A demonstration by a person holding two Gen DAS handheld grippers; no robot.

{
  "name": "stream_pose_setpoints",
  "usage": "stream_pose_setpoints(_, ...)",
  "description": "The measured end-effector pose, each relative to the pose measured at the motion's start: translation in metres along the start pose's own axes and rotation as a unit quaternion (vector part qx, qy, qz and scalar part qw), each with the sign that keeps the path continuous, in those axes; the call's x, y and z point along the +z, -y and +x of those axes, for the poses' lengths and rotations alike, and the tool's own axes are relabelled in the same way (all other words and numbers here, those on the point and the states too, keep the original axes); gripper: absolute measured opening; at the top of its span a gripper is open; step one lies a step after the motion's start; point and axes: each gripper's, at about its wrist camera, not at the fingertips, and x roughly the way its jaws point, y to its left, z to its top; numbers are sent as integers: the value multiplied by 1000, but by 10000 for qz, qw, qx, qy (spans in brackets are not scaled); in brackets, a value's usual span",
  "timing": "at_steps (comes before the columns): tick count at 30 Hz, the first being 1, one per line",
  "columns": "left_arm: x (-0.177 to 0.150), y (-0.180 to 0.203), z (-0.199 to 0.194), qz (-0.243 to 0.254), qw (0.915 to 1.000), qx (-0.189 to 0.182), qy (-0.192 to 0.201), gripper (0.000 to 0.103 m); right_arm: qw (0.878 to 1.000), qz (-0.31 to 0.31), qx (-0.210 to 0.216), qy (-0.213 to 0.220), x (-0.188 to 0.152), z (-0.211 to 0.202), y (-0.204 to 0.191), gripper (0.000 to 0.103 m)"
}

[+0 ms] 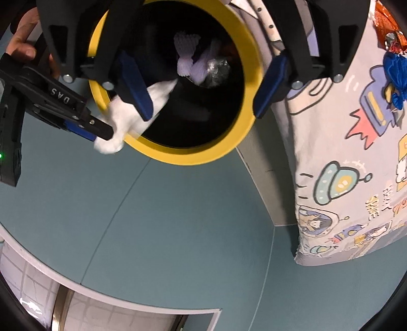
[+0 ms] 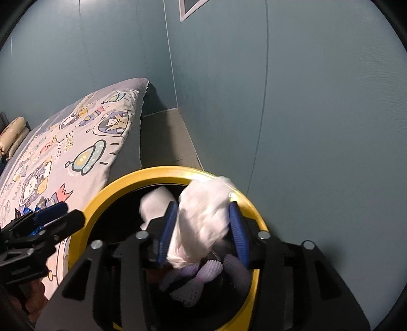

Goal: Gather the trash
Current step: 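Move both tools back over the bed toward the orange snack wrapper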

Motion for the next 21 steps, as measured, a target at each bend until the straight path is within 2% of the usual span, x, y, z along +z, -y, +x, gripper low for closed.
stream_pose_setpoints(3, 2, -7, -13, 13, 9997, 183, 131, 82, 10000, 70, 31, -42, 1, -5, 2, 53)
stream_pose_setpoints(10, 6, -43, -57, -200, 9966, 671, 442, 86, 9997, 64, 206, 114, 4, -26, -13, 55)
stream_pose_setpoints(15, 7, -80, -103, -282, 9911, 1116, 665, 89, 9977, -150, 574, 319, 8, -46, -46, 61)
stream_pose_setpoints(21, 2, -136, -165, -569, 9784, 1732, 972, 92, 9923, -493, 1058, 418, 12, -56, -100, 64)
